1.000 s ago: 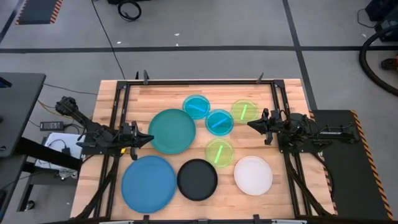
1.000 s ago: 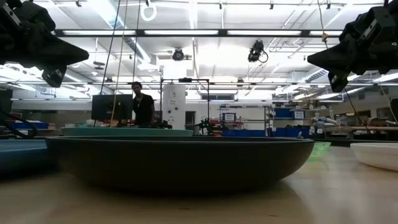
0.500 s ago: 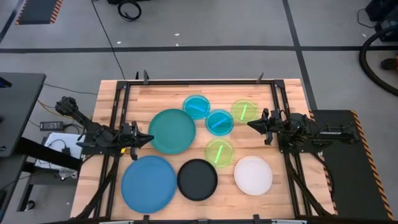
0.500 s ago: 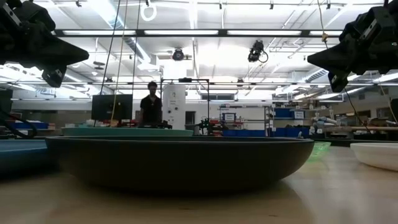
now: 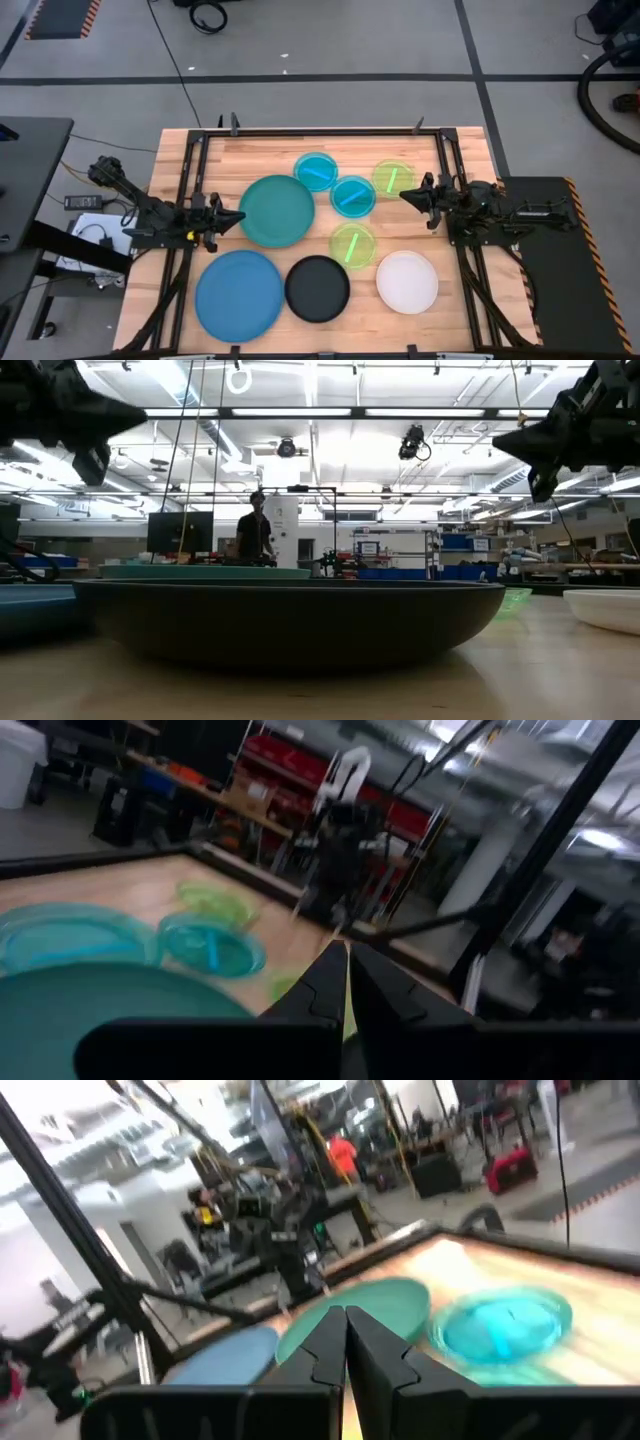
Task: Stack plastic plates
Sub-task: Stack the green plate on top of the blue plate
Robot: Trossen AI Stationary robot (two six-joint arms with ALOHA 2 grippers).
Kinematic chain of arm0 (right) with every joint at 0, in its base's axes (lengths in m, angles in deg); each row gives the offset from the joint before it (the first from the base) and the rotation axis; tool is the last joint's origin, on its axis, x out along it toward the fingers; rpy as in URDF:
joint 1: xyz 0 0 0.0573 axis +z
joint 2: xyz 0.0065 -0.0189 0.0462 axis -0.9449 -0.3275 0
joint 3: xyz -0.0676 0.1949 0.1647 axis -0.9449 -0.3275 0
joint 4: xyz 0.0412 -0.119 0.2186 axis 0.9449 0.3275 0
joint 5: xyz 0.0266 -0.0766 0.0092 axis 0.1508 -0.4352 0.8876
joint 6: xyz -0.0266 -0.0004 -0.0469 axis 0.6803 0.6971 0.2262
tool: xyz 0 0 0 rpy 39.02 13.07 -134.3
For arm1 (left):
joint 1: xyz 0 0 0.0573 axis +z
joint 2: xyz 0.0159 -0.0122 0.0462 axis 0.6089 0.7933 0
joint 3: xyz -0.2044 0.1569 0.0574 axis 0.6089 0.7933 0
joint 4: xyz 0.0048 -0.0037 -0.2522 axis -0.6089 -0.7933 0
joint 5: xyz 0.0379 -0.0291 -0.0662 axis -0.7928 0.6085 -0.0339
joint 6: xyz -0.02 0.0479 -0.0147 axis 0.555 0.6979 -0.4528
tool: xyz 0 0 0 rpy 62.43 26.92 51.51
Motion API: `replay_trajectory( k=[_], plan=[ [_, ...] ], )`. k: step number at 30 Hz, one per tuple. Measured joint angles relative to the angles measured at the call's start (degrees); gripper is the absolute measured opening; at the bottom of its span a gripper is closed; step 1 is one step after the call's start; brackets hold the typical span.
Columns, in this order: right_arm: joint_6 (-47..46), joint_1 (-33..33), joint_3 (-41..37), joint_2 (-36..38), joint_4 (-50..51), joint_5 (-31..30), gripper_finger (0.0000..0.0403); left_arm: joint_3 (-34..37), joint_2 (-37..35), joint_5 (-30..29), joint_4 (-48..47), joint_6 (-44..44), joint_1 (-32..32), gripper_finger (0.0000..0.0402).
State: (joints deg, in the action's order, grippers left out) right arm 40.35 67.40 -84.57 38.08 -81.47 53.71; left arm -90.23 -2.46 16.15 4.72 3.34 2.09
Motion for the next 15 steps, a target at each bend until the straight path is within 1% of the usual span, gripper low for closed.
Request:
replay_trajectory(
  k=[4,8,10,15],
  plan=[
    [2.07,-0.04,0.02,0.01,-7.78,-3.02,0.0020,0.01,0.02,0.01,6.02,5.48,0.00,0.0025],
    [2.18,-0.06,0.02,0.02,-14.57,-3.64,0.0020,0.02,0.00,0.02,10.98,11.34,0.00,0.0025],
    [2.16,-0.06,0.00,0.02,-15.97,-3.63,0.0020,0.02,0.00,0.00,11.08,12.56,0.01,0.0025],
    [1.75,-0.06,0.02,-0.50,-15.62,-3.81,0.0020,0.02,0.67,0.00,10.83,12.22,0.00,0.0025]
  ],
)
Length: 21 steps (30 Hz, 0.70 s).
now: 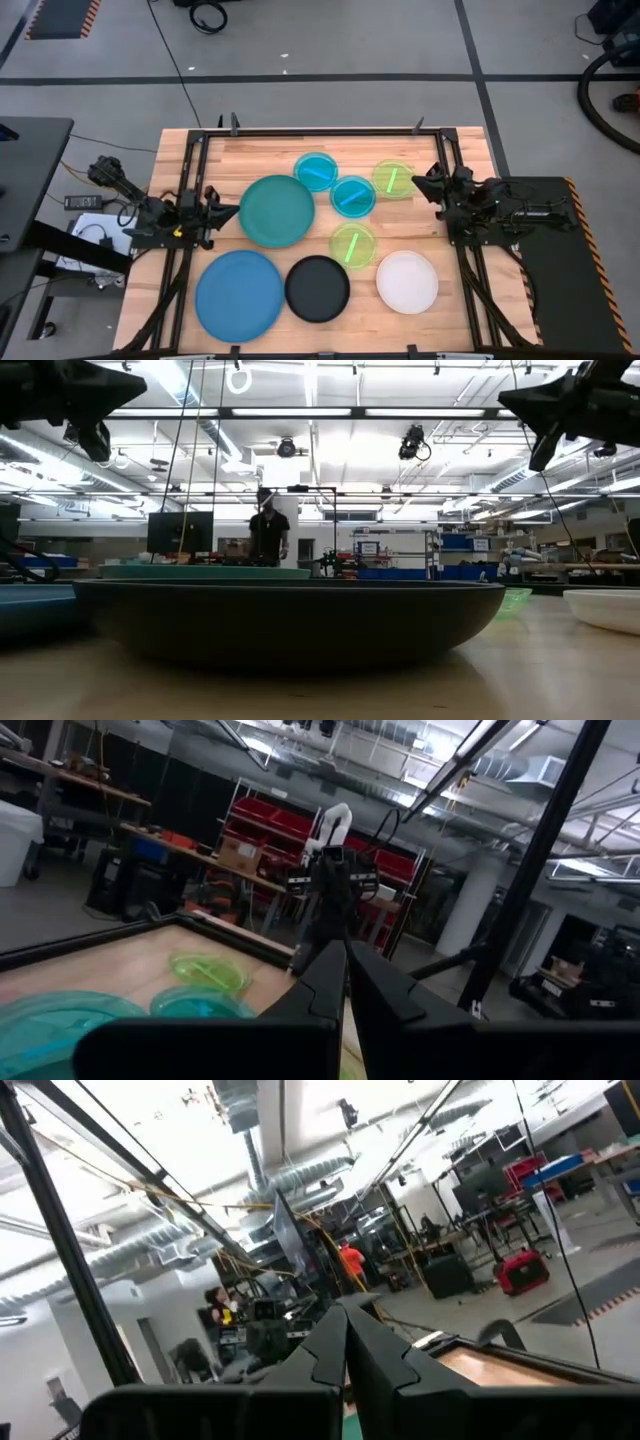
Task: Stack plastic plates
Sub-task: Stack the green plate on top of the blue plate
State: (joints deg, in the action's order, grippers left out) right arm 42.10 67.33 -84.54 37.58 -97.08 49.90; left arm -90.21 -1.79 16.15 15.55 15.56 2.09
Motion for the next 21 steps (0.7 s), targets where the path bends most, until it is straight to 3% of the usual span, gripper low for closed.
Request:
replay_trajectory(
  k=[7,11,13,21],
  plan=[
    [1.84,0.00,1.71,-6.27,0.66,1.50,0.0020,0.00,4.19,0.57,5.56,-4.35,4.45,0.0025],
    [4.02,0.00,4.12,-12.21,0.66,1.54,0.0020,-0.65,8.60,9.90,7.32,-6.07,7.60,0.0025],
    [5.40,0.00,5.39,-15.49,0.65,1.54,0.0020,-2.66,11.61,12.95,7.55,-6.60,8.40,0.0025],
    [10.26,0.00,11.68,-26.89,-0.12,1.60,0.0020,-13.64,26.64,14.32,3.79,-1.68,7.40,0.0025]
  ],
)
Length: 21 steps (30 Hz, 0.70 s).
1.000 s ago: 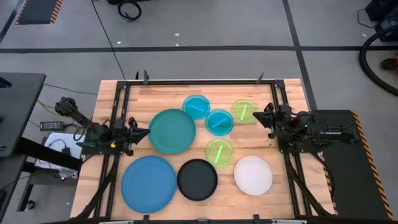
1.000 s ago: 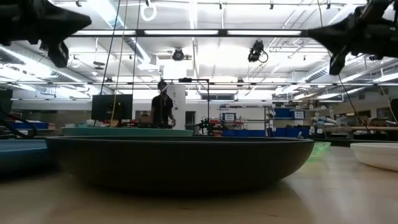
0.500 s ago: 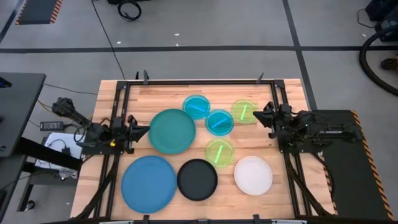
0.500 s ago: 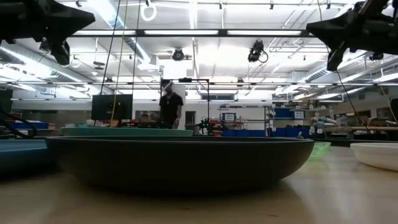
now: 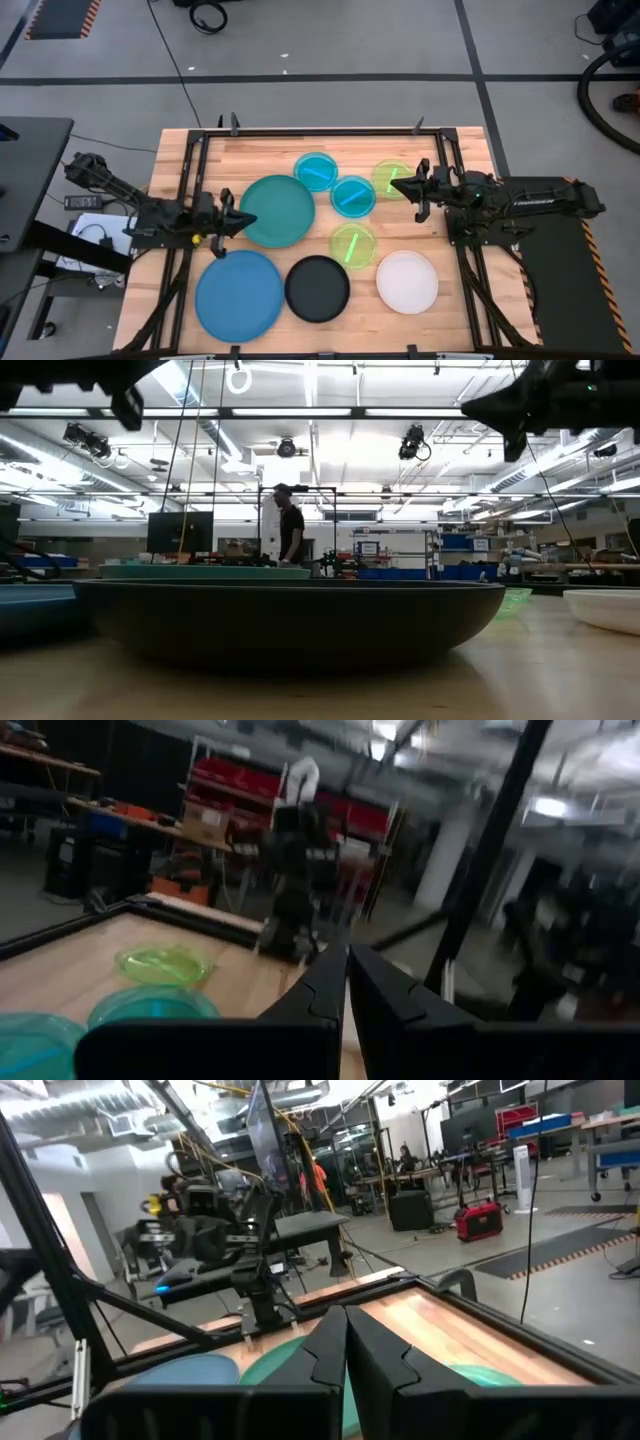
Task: Stack plastic plates
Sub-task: Stack the green plate on top of the blue plate
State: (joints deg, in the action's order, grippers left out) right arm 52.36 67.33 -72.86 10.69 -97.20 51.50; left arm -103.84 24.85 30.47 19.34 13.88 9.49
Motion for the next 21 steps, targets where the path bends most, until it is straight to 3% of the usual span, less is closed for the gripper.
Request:
replay_trajectory(
  k=[9,21],
  plan=[
    [3.72,0.19,11.81,-11.43,5.30,3.19,0.0020,-13.14,10.29,-0.03,-20.86,1.80,-3.74,0.0024],
    [5.19,2.32,20.28,-25.54,8.62,3.19,0.0020,-13.68,12.38,-0.20,-22.03,-2.73,-6.30,0.0025]
  ],
)
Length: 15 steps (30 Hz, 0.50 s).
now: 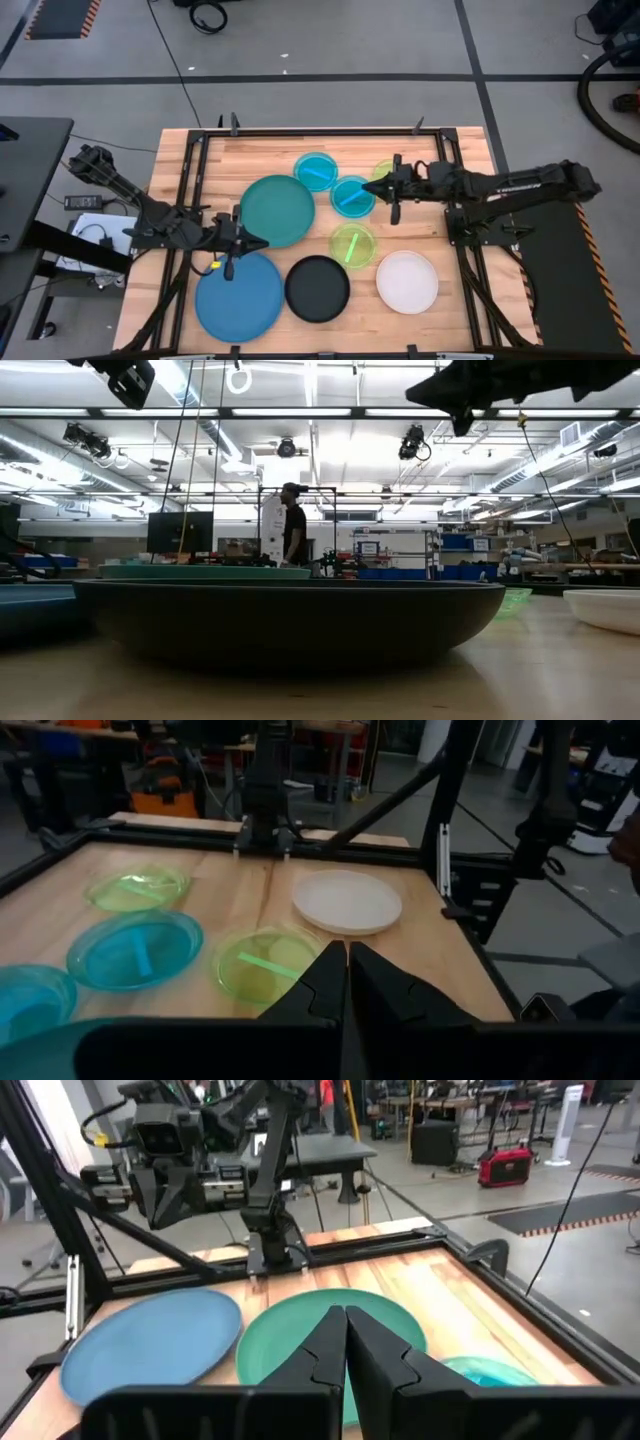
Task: Stack plastic plates
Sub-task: Stack the green plate on top of the blue plate
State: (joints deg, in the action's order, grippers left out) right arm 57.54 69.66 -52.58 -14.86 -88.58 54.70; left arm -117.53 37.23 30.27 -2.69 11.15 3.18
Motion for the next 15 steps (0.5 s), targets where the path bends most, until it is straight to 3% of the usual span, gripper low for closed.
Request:
replay_trajectory(
  k=[15],
  plan=[
    [0.29,3.49,6.29,-10.44,9.24,0.47,0.0020,-0.07,3.89,-1.39,0.73,-1.45,0.17,0.0025]
  ],
)
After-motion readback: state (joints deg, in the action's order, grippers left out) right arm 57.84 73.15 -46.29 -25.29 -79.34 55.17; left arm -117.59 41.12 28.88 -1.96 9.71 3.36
